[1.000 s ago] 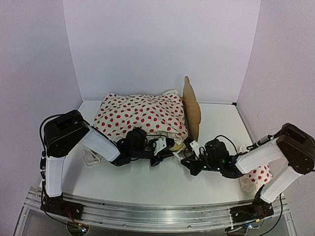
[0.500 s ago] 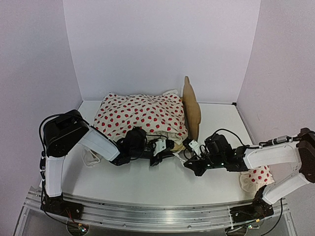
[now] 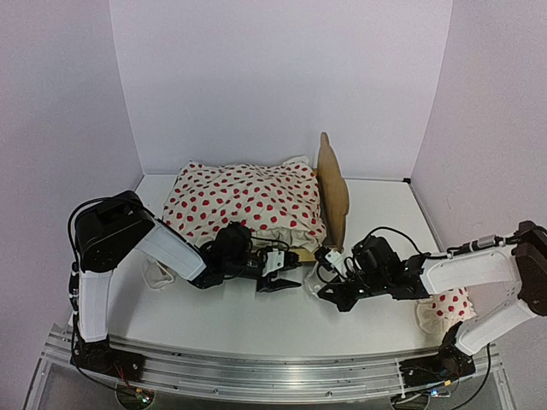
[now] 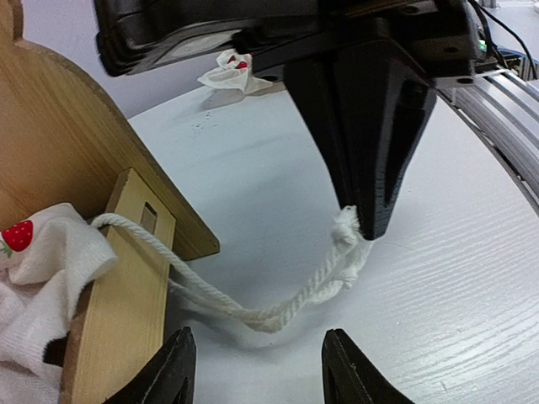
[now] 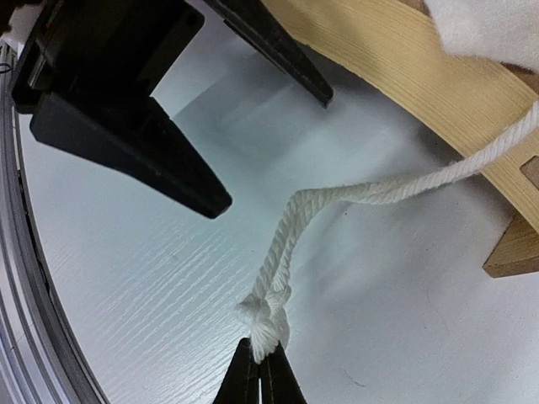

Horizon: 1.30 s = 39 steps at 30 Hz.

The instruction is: Set up the pet bed

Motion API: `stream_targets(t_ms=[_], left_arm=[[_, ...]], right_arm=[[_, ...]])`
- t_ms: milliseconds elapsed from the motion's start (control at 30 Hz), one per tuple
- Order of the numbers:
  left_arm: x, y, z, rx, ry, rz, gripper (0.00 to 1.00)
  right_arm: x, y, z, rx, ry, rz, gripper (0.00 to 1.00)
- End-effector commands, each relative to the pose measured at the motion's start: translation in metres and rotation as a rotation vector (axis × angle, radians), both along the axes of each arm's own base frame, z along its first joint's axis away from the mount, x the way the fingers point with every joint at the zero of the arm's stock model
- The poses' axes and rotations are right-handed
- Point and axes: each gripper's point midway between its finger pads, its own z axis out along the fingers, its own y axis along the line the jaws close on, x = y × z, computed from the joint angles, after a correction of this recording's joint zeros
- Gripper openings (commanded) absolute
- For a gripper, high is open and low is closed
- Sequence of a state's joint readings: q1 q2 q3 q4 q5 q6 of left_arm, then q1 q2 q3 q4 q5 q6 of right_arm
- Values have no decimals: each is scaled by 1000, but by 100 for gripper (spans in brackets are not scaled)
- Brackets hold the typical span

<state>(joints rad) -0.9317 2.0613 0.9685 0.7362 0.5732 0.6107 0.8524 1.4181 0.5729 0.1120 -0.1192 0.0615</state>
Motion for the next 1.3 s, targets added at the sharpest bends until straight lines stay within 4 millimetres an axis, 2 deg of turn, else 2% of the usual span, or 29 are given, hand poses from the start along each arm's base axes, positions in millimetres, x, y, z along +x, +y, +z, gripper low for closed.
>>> stream_targets(t_ms=[0, 100, 233, 400, 667, 800, 933, 1033, 1100, 1200, 1233, 1267], left_arm=[[-26, 0, 17, -23, -57, -119, 59], [-31, -5, 23, -37, -23, -138, 60], [-37, -14, 35, -80, 7, -168, 53], [-40, -19, 39, -95, 13, -185, 46], [-26, -27, 45, -116, -30, -138, 45], [-22, -30, 44, -111, -54, -126, 41], [-26, -31, 35, -87, -55, -156, 37], [-27, -32, 19, -40, -52, -177, 35], [-26, -33, 11, -17, -47, -180, 27], [-24, -33, 13, -22, -62, -167, 5], [-22, -33, 16, -28, -65, -153, 1], [-18, -33, 20, -41, -67, -132, 0]], right_arm=[[6, 19, 21, 77, -8, 16, 0], [5, 21, 25, 90, -7, 25, 0], [3, 26, 32, 115, -7, 47, 0], [2, 26, 37, 122, -22, 61, 0], [-2, 27, 38, 124, -14, 84, 0], [-2, 27, 42, 127, -25, 90, 0], [-1, 28, 45, 133, -33, 96, 0], [-1, 27, 43, 126, -32, 95, 0], [-2, 25, 37, 113, -26, 91, 0], [-4, 18, 24, 81, -14, 74, 0], [-4, 15, 20, 68, -10, 63, 0], [-2, 11, 14, 50, -8, 45, 0]])
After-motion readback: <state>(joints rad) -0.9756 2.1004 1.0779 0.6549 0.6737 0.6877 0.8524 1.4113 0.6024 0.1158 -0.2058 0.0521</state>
